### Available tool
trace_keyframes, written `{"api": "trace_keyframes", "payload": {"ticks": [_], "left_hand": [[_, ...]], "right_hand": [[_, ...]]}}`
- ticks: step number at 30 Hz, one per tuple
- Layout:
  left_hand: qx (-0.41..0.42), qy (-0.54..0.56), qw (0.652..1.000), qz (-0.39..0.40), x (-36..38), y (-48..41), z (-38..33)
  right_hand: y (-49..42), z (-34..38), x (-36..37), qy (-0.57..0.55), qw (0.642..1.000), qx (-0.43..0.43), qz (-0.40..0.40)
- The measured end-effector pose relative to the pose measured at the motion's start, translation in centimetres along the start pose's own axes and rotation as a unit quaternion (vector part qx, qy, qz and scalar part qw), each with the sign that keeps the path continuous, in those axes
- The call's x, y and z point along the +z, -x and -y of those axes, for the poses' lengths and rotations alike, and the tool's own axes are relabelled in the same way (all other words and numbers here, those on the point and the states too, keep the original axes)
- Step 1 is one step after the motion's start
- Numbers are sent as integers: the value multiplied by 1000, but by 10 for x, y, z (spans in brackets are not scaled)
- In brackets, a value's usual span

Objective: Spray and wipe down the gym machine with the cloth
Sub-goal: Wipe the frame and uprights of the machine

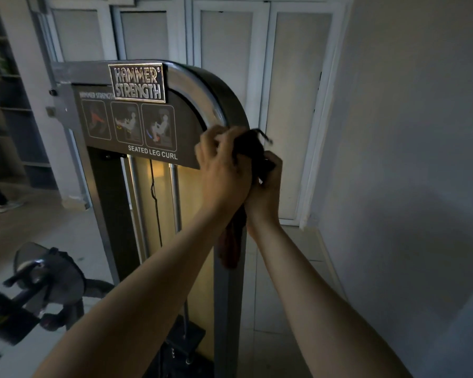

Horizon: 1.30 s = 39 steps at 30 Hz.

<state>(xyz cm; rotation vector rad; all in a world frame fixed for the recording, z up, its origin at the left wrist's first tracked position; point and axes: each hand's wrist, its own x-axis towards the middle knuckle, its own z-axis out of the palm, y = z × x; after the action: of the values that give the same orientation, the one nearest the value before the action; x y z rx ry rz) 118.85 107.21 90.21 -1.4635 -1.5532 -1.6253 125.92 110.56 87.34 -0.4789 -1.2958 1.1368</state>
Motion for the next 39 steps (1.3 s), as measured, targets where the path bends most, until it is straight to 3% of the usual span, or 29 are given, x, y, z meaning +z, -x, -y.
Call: {"api": "trace_keyframes", "payload": {"ticks": [4,10,15,19,26,29,34,39], "left_hand": [[-95,49,994,-11,-2,2,33],[-93,57,994,-17,11,15,35],[-189,110,975,-45,16,24,44],[-266,199,943,-21,15,31,45],[-277,240,930,37,9,40,50],[-299,240,922,47,6,39,52],[-278,194,934,108,11,38,63],[-261,160,943,134,20,38,70]], "right_hand": [[-37,23,20,79,985,-105,-108],[-79,40,69,191,940,-278,43],[-73,19,61,218,931,-288,53],[-59,10,54,243,920,-305,31],[-25,-9,35,310,912,-269,4],[-17,-11,26,275,926,-257,27],[-55,25,53,239,925,-296,16],[-101,49,90,260,922,-280,66]]}}
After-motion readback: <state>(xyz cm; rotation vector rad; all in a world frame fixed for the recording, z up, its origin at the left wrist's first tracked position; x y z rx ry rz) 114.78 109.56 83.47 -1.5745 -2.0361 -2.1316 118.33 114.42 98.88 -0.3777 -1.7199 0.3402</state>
